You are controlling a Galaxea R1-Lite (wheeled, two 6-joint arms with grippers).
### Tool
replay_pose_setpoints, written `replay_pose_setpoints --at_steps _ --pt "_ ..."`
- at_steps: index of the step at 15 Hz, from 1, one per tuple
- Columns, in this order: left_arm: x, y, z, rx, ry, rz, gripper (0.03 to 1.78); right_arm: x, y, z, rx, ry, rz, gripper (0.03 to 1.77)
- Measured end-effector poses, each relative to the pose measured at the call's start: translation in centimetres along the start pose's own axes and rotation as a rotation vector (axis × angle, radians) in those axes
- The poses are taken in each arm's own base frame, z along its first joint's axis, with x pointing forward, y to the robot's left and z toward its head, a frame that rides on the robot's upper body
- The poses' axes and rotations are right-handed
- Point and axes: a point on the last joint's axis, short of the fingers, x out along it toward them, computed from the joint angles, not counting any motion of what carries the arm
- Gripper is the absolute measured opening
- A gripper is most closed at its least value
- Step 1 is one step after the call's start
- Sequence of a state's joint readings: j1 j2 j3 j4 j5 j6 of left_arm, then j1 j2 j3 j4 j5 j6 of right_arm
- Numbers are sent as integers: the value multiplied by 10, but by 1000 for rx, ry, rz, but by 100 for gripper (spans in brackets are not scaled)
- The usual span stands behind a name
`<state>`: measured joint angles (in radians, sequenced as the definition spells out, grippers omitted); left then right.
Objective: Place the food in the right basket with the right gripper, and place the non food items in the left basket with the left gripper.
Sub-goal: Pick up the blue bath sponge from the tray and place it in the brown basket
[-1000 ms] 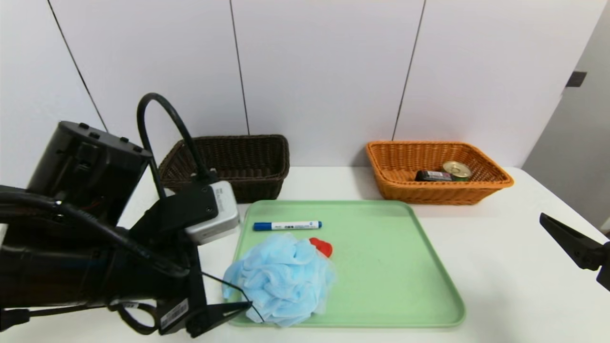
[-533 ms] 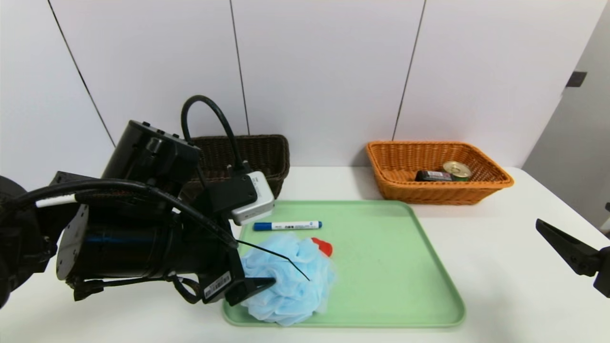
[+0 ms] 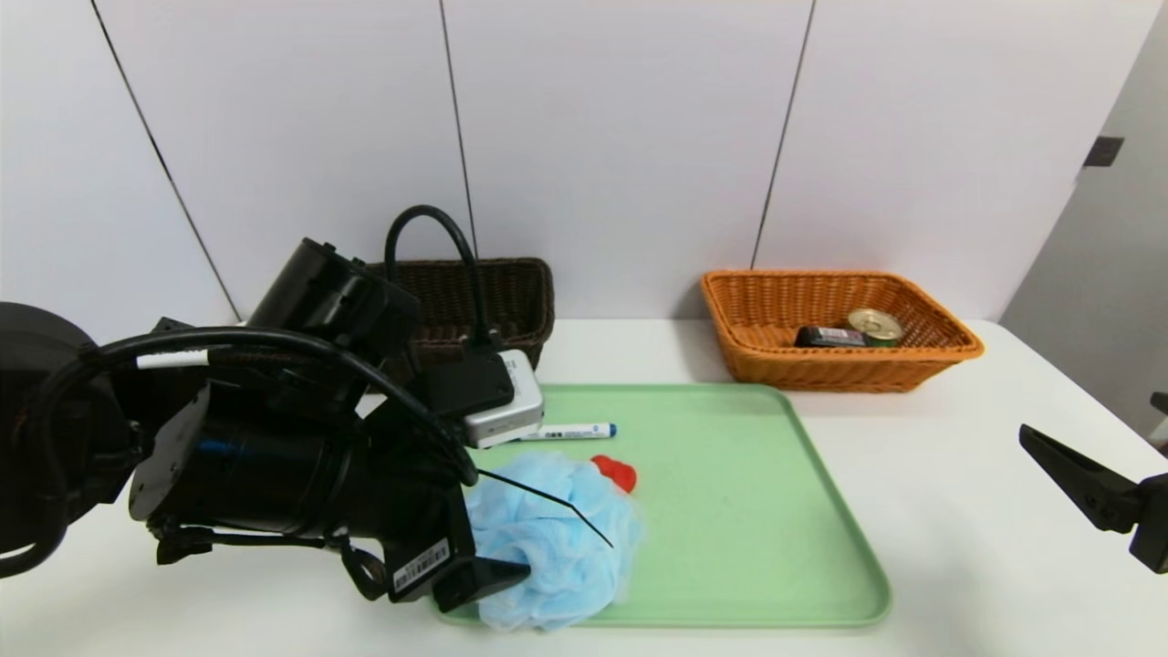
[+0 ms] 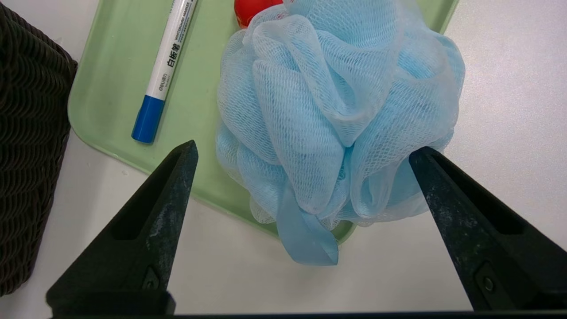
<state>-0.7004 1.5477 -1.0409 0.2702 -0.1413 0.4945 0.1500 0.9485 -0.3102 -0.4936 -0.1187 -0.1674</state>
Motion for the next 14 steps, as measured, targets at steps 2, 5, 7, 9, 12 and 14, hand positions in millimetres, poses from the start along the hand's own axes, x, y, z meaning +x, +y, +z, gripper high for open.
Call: replay_pose_setpoints --at_steps 2,5,7,9,12,14 --pt "3 0 -1 0 9 -7 169 1 0 0 0 2 11 169" --pt "9 0 -2 -1 22 -15 169 1 0 0 -1 4 11 169" --pt "11 0 -2 -2 29 -21 169 1 0 0 -1 4 12 169" --pt "14 -1 -4 -2 40 -29 169 2 1 0 -1 4 20 169" --pt "18 -2 -6 2 55 -38 169 2 1 0 -1 4 24 169" --pt "19 -3 -6 5 57 -41 169 2 1 0 -1 5 27 169"
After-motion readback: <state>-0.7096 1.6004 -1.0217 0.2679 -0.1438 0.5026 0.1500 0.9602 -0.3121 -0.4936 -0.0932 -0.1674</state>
